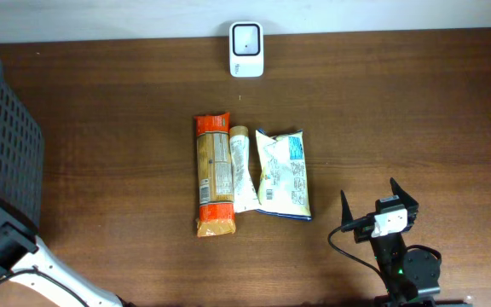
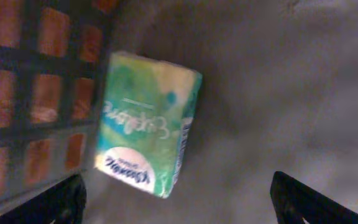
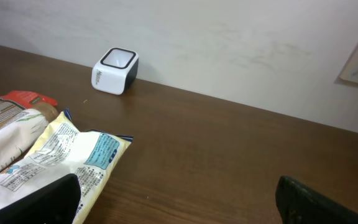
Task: Scan the item barcode
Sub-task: 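Reach the left gripper into the basket and grasp the green tissue pack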
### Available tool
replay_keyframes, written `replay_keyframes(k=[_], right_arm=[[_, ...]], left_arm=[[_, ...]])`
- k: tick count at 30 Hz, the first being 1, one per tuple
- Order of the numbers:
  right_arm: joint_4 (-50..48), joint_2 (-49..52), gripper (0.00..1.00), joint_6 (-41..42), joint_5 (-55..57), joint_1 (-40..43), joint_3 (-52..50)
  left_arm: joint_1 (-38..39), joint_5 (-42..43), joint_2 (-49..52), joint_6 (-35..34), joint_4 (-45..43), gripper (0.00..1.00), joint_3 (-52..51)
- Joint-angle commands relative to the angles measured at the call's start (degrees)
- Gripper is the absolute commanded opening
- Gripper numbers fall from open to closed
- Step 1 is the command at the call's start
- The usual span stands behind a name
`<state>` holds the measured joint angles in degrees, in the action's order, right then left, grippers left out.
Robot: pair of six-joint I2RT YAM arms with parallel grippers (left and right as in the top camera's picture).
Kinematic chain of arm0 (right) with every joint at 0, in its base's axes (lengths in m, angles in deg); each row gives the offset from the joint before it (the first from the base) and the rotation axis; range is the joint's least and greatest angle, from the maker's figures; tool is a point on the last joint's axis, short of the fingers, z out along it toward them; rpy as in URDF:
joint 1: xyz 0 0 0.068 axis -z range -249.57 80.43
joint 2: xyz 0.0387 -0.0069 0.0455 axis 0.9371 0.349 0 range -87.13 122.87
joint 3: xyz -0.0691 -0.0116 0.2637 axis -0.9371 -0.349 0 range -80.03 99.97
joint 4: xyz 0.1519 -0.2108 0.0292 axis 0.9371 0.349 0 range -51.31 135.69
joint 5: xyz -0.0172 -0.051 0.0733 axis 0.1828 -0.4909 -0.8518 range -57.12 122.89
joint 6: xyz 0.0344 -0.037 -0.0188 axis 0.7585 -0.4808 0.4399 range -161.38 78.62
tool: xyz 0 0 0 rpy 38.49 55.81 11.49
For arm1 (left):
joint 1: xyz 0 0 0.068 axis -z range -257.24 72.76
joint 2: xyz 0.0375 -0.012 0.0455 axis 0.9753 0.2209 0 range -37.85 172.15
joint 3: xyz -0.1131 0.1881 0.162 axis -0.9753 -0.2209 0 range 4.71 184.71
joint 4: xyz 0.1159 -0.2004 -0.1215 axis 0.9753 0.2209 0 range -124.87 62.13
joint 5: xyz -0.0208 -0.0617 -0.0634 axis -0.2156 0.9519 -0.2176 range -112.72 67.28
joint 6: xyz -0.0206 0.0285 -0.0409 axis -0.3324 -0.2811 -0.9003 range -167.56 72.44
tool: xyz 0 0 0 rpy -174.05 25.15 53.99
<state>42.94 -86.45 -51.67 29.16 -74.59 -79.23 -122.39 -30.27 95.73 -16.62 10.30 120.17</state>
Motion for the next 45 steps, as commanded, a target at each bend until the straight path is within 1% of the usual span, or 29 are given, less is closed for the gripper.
replay_keyframes(k=[1, 3, 6, 8, 10, 11, 13, 14, 16, 17, 18, 19, 22, 25, 28, 32, 35, 37, 41, 45], right_arm=[[0.0, -0.3, 0.99, 0.2, -0.3, 0.2, -0.5], [0.0, -0.3, 0.99, 0.2, -0.3, 0.2, -0.5], [0.0, -0.3, 0.99, 0.2, -0.3, 0.2, -0.5], [0.0, -0.3, 0.99, 0.2, -0.3, 0.2, -0.5], [0.0, -0.3, 0.99, 0.2, -0.3, 0.2, -0.5], [0.0, -0.3, 0.99, 0.2, -0.3, 0.2, -0.5], [0.0, -0.3, 0.99, 0.2, -0.3, 0.2, -0.5], [0.0, -0.3, 0.99, 0.2, -0.3, 0.2, -0.5], [0.0, -0.3, 0.99, 0.2, -0.3, 0.2, -0.5], [0.0, -0.3, 0.99, 0.2, -0.3, 0.2, -0.5], [0.0, -0.3, 0.99, 0.2, -0.3, 0.2, -0.5], [0.0, -0.3, 0.99, 0.2, -0.3, 0.2, -0.5], [0.0, -0.3, 0.98, 0.2, -0.3, 0.2, -0.5], [0.0, -0.3, 0.99, 0.2, -0.3, 0.2, -0.5], [0.0, -0.3, 0.99, 0.2, -0.3, 0.2, -0.5], [0.0, -0.3, 0.99, 0.2, -0.3, 0.2, -0.5], [0.0, -0.3, 0.99, 0.2, -0.3, 0.2, -0.5], [0.0, -0.3, 0.99, 0.2, -0.3, 0.2, -0.5], [0.0, -0.3, 0.99, 0.2, -0.3, 0.2, -0.5], [0.0, -0.3, 0.99, 0.2, -0.3, 0.2, -0.5]], left_arm=[[-0.4, 0.0, 2.4, 2.6, -1.2, 0.89, -0.3], [-0.4, 0.0, 3.1, 2.6, -2.3, 0.88, -0.3], [-0.4, 0.0, 4.7, 2.6, -3.2, 0.84, -0.3], [-0.4, 0.0, 6.1, 2.6, -4.1, 0.66, -0.3], [-0.4, 0.0, 6.4, 2.6, -4.9, 0.62, -0.3], [-0.4, 0.0, 6.4, 2.5, -5.6, 0.57, -0.3], [-0.4, 0.0, 6.4, 2.5, -6.8, 0.53, -0.3], [-0.4, 0.0, 6.4, 2.5, -7.0, 0.48, -0.3], [-0.4, 0.0, 6.4, 2.5, -7.0, 0.25, -0.3], [-0.4, 0.0, 6.4, 2.5, -6.9, 0.11, -0.3], [-0.4, 0.0, 6.4, 2.5, -6.7, 0.01, -0.3], [-0.3, 0.0, 6.3, 1.7, -6.4, 0.00, -0.3], [-0.1, 0.0, 5.5, 1.4, -4.9, 0.00, -0.3], [0.0, 0.2, 3.0, -3.0, -4.3, 0.00, -0.3], [0.2, 0.5, -2.5, -7.0, -3.9, 0.00, -0.3], [0.2, 6.0, -12.3, -14.6, -3.9, 0.00, -0.3], [0.2, 10.5, -19.1, -18.3, -3.4, 0.00, -0.3], [0.2, 11.9, -22.7, -20.7, -2.9, 0.00, -0.3], [0.3, 13.0, -29.3, -25.4, -2.6, 0.00, -0.3], [1.5, 16.0, -34.2, -26.6, -2.6, 0.00, -0.3]])
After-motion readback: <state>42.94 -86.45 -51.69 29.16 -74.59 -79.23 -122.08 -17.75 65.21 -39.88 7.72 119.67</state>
